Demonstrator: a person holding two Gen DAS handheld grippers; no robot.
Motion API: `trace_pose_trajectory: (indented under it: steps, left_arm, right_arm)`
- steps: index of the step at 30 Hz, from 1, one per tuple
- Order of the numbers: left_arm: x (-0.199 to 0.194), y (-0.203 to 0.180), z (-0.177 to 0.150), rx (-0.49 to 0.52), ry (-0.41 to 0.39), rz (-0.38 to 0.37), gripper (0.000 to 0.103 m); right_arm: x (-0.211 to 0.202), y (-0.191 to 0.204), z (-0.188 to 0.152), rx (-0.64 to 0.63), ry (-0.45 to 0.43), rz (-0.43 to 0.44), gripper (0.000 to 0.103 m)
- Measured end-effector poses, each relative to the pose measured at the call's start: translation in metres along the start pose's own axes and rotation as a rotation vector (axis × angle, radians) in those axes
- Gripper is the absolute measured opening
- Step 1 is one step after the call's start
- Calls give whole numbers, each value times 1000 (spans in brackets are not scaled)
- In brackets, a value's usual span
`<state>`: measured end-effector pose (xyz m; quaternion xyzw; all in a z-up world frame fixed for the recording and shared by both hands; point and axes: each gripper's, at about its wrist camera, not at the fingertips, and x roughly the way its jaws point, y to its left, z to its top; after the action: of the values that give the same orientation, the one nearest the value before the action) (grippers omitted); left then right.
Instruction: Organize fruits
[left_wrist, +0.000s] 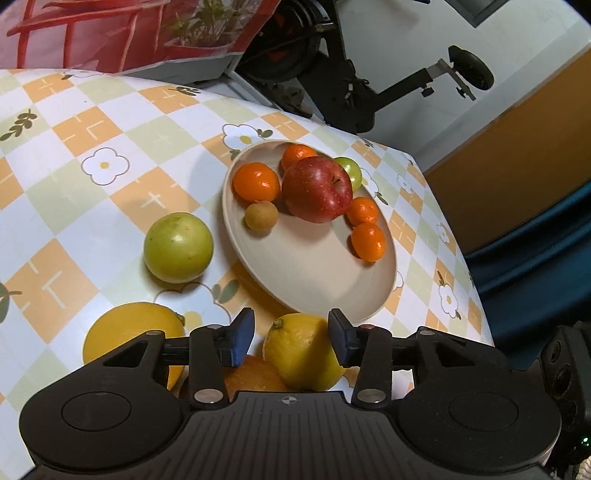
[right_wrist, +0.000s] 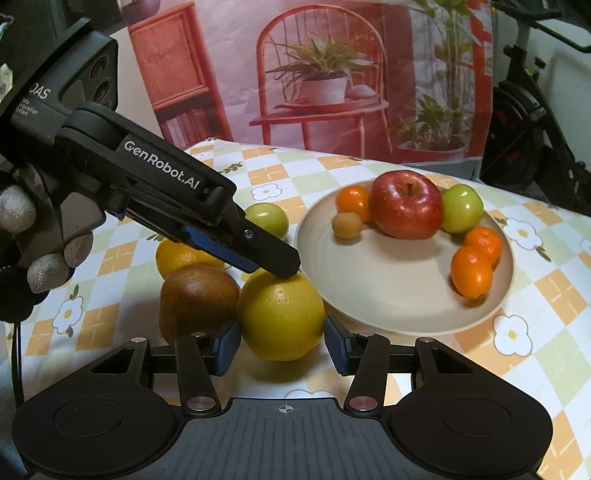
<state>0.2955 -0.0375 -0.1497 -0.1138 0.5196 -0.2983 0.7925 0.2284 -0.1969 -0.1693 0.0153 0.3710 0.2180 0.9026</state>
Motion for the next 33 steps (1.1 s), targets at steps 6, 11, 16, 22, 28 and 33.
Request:
trace_pose_trajectory:
  steps: [6, 11, 16, 22, 28, 33]
  left_arm:
    - [2, -6, -1, 11, 3, -20, 37]
    - [3, -7, -2, 14, 1, -19, 37]
    - [4, -8, -3, 22, -5, -13, 37]
    - [3, -10, -4, 25, -14, -9, 36]
    - [-8, -15, 1, 29, -61, -27, 36]
    - [-14, -25, 14, 37, -102, -34, 36]
  right_arm:
    - [-1, -4, -4, 38, 7, 5, 48]
    - [4, -9, -7, 87, 20, 14, 50]
    - [7, -14, -10, 134, 9, 47, 50]
    - [4, -13, -13, 144, -6, 50, 47]
    - [-9, -9, -3, 96, -45, 22, 46]
    - [-15, -14, 14, 58, -59, 3, 46]
